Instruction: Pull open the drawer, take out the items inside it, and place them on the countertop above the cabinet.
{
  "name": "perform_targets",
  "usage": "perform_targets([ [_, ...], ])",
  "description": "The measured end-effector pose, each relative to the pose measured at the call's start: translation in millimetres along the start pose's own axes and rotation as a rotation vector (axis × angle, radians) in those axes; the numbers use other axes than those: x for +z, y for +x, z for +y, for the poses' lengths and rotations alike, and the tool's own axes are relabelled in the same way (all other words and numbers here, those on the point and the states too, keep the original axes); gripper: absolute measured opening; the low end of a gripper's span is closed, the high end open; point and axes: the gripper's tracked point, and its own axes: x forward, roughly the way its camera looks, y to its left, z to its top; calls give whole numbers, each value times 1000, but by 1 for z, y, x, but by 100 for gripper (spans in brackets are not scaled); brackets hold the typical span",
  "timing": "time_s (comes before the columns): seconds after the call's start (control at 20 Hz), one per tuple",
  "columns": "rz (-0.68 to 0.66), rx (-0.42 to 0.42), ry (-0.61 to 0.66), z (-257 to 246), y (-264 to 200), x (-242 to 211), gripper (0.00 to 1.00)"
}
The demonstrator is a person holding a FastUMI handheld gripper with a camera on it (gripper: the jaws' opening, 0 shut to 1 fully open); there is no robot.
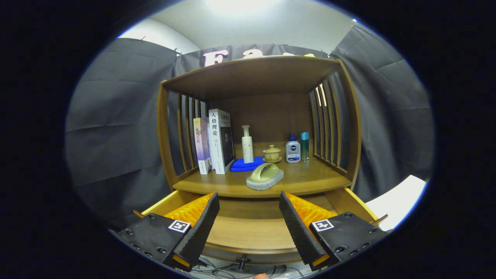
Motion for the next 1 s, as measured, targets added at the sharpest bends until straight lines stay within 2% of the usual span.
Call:
perform_targets([
  [0.4,34,-3,-41,14,-43,-55,98],
  [0.55,41,22,-21,21,-56,-74,98],
  [1.0,100,-16,-3,5,-65,-136,98],
])
